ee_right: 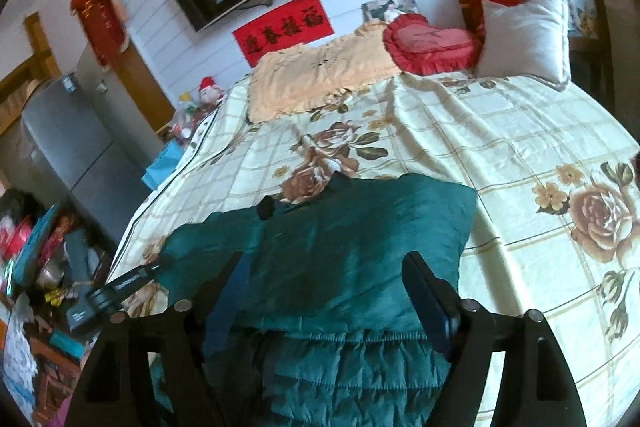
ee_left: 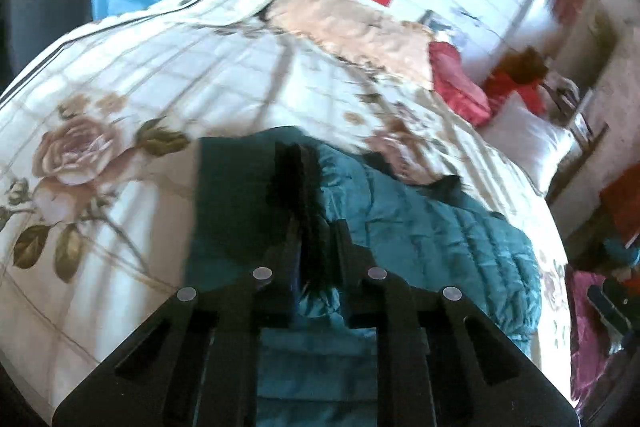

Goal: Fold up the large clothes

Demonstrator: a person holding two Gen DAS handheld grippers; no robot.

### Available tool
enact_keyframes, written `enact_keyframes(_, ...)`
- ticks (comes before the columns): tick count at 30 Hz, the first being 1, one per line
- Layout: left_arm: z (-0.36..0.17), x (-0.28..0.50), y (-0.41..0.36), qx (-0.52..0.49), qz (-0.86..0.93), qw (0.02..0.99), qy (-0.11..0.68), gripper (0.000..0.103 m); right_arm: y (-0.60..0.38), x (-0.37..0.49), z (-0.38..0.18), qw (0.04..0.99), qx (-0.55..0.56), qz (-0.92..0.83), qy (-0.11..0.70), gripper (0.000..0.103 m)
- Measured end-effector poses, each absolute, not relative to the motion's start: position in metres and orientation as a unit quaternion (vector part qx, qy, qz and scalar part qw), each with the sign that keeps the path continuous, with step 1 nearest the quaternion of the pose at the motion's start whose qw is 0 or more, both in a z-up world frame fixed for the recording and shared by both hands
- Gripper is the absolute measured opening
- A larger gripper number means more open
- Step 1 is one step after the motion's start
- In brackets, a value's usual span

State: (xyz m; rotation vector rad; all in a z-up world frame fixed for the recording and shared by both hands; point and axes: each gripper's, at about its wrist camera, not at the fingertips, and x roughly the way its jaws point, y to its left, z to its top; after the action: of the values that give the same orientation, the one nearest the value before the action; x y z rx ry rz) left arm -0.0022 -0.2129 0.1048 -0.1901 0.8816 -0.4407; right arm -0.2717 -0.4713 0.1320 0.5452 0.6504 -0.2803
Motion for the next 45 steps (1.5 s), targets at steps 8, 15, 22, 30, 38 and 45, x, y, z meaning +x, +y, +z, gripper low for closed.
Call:
enact_keyframes(8,0.066,0.0,-0.195,-0.075,-0.189,0.87,0.449,0.008,-0.446,-0.203,0.067,0.885,0.202,-0.122,0.402,0.072)
enact_keyframes(15,0.083,-0.005,-0.191,-0.061,-0.187,0.877,0.438,0.008,-0.428,-0.193,0.03,0.866,0.147,-0.127,0.462,0.072)
enact_keyframes(22,0.122,-0.028,-0.204,-0.045,-0.21,0.902,0.375,0.06,-0.471,-0.232,0.093,0.893,0.17,-0.179,0.376,0.072)
enact_keyframes(30,0.088,-0.014,-0.256,0.002,-0.202,0.892,0.405,0.064,-0.488,-0.207,0.075,0.88,0.167,-0.196,0.4,0.072)
enact_keyframes(38,0.047,0.017,-0.283,0.049,-0.173,0.891,0.418,0.075,-0.517,-0.193,0.013,0.85,0.171,-0.239,0.436,0.063)
enact_keyframes(45,0.041,0.018,-0.283,0.057,-0.174,0.889,0.419,0.077,-0.508,-0.21,0.049,0.859,0.19,-0.241,0.41,0.063)
